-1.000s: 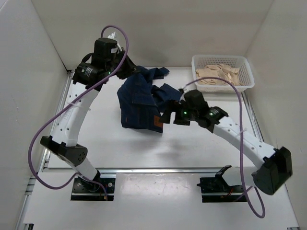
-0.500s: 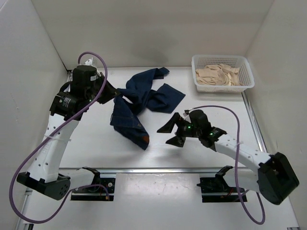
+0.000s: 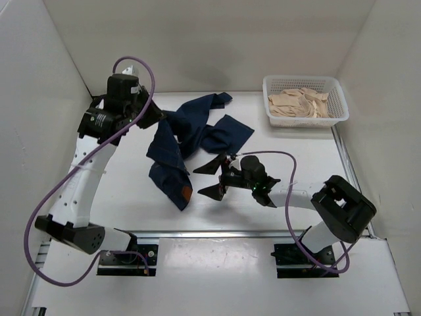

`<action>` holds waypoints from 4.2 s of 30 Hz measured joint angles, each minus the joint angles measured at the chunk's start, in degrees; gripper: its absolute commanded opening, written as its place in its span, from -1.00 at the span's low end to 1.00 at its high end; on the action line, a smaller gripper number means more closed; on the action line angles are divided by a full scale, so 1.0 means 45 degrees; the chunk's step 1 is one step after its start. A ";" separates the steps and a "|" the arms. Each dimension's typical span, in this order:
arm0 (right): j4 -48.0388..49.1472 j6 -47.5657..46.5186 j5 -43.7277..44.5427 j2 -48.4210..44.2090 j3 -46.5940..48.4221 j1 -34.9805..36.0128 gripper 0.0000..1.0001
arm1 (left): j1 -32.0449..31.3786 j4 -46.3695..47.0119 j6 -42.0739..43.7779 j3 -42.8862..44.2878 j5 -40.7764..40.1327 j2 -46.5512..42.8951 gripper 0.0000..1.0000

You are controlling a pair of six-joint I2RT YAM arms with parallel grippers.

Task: Fold and stack the trousers
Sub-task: Flatten the trousers out

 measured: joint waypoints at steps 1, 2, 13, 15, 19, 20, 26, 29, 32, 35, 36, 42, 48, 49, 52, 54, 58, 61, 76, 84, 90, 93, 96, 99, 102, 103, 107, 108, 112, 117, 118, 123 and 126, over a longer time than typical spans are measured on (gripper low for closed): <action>0.0272 0.0160 0.0068 -0.0083 -0.0083 0.0015 0.99 | 0.0034 0.0029 0.0034 0.0330 0.0005 0.0287 -0.78; 0.0427 0.0301 0.0146 -0.0233 -0.0170 0.0010 0.99 | 0.0063 0.0034 0.0092 0.0724 0.0039 0.0622 -0.78; 0.2608 0.2370 0.1205 -0.0806 -0.0355 0.0384 0.99 | 0.0083 0.0204 0.0291 0.2759 0.0403 0.2837 -0.78; 0.3327 0.2628 0.1642 -0.0049 -0.0126 0.0792 0.99 | 0.0073 0.0189 0.0291 0.2958 0.0427 0.2871 -0.78; 0.4376 0.2890 0.2652 0.1195 0.0087 0.1515 0.99 | 0.0063 0.0223 0.0291 0.3536 0.0461 0.2880 -0.78; 0.4614 0.2948 0.2905 0.1404 0.0087 0.1613 0.99 | 0.0063 0.0253 0.0301 0.3638 0.0476 0.2880 -0.78; 0.6309 0.3041 0.4279 0.2108 0.0097 0.1520 0.99 | 0.0073 0.0296 0.0340 0.3507 0.0534 0.2788 -0.78; 0.6965 0.3050 0.4813 0.2511 0.0121 0.1477 0.99 | 0.0078 0.0287 0.0340 0.3191 0.0563 0.2594 -0.78; 0.7135 0.3089 0.5236 0.3045 0.0364 0.1477 0.99 | 0.0078 0.0287 0.0398 0.3011 0.0578 0.2385 -0.78; 0.7252 0.3133 0.5527 0.3604 0.0806 0.1477 0.95 | 0.0102 0.0282 0.0452 0.2905 0.0583 0.2147 -0.78; 0.7300 0.3138 0.5591 0.3784 0.0957 0.1462 0.87 | 0.0141 0.0282 0.0466 0.2880 0.0583 0.2059 -0.78; 0.7388 0.3196 0.5814 0.4284 0.1263 0.0787 0.07 | 0.0306 0.0291 0.0486 0.2506 0.0588 0.1423 -0.78; 0.6139 0.2521 0.4551 0.3920 0.2283 -0.0865 -1.00 | 0.0656 0.0296 0.0481 0.1855 0.0685 0.0811 -0.78; 0.5197 0.2079 0.4036 0.3628 0.2671 -0.1243 -1.00 | 0.0714 0.0301 0.0481 0.1821 0.0699 0.0767 -0.78; -0.0418 -0.0772 0.2744 0.2492 0.5353 -0.2501 -1.00 | 0.0918 0.0306 0.0476 0.1802 0.0743 0.0709 -0.78; -0.4634 -0.3317 0.2735 0.2147 0.8432 -0.3259 -1.00 | 0.1073 0.0301 0.0432 0.1846 0.0855 0.0743 -0.78; -0.9680 -0.7436 0.3011 0.0665 1.2322 -0.4755 -1.00 | 0.1161 0.0398 0.0185 0.2361 0.1214 0.1039 -0.78; -1.1803 -0.9282 0.2812 -0.1224 1.2653 -0.5931 -1.00 | 0.0568 0.1001 -0.0199 0.2307 0.1792 0.1083 -0.78; -1.8525 -1.3993 0.6300 -0.5950 0.5508 -1.1327 1.00 | -0.4473 0.1695 -0.0986 -0.1321 0.1783 0.0695 0.73; -1.8374 -1.4392 0.5654 -0.6683 0.6057 -0.9034 0.88 | -0.1987 0.2380 0.0277 0.0743 0.0942 0.2497 -0.53; -1.7782 -1.2318 0.4099 -0.8242 0.1938 -0.6552 0.98 | -0.1248 0.2254 0.1137 0.0811 0.0748 0.6033 0.42; -1.8302 -1.0938 0.3643 -0.9593 -0.0389 -0.6358 0.96 | -0.1549 0.1651 0.1647 0.1802 0.0442 0.8267 0.51; -1.9011 -0.9758 0.3492 -1.1064 -0.1180 -0.6363 0.93 | -0.1991 0.0884 0.2021 0.3774 0.0199 1.0399 0.75; -1.9409 -0.8723 0.3483 -1.1934 -0.1239 -0.6377 0.98 | -0.2361 0.0325 0.2302 0.5921 0.0053 1.2104 0.77; -1.9574 -0.7936 0.3483 -1.2075 -0.1248 -0.6397 1.00 | -0.2618 0.0131 0.2492 0.7009 -0.0019 1.2925 0.63; -1.9637 -0.7703 0.3487 -1.2075 -0.1248 -0.6431 1.00 | -0.2662 0.0058 0.2540 0.7159 -0.0024 1.3070 0.51; -1.9759 -0.6926 0.3633 -1.2012 -0.1282 -0.6543 0.98 | -0.2701 -0.0146 0.2788 0.7121 -0.0083 1.3352 0.04; -1.9739 -0.6698 0.3725 -1.1978 -0.1350 -0.6552 0.98 | -0.2696 -0.0155 0.2841 0.7014 -0.0107 1.3391 0.00; -1.9506 -0.5984 0.4056 -1.1944 -0.2171 -0.6615 0.93 | -0.2676 -0.0219 0.3002 0.6533 -0.0189 1.3493 -0.51; -1.8695 -0.5484 0.4313 -1.0817 -0.3104 -0.6615 0.90 | -0.2652 -0.0238 0.3245 0.6523 -0.0219 1.3673 -0.13; -1.8462 -0.5484 0.4391 -1.0399 -0.3099 -0.6615 0.87 | -0.2652 -0.0238 0.3288 0.6523 -0.0170 1.3678 0.02; -1.7515 -0.5459 0.4566 -0.9530 -0.2929 -0.6659 0.87 | -0.2667 0.0189 0.3385 0.5829 0.0151 1.3440 0.42; -1.7136 -0.5484 0.4741 -0.9496 -0.2929 -0.6717 0.87 | -0.2764 0.0243 0.3356 0.5163 0.0223 1.3221 0.52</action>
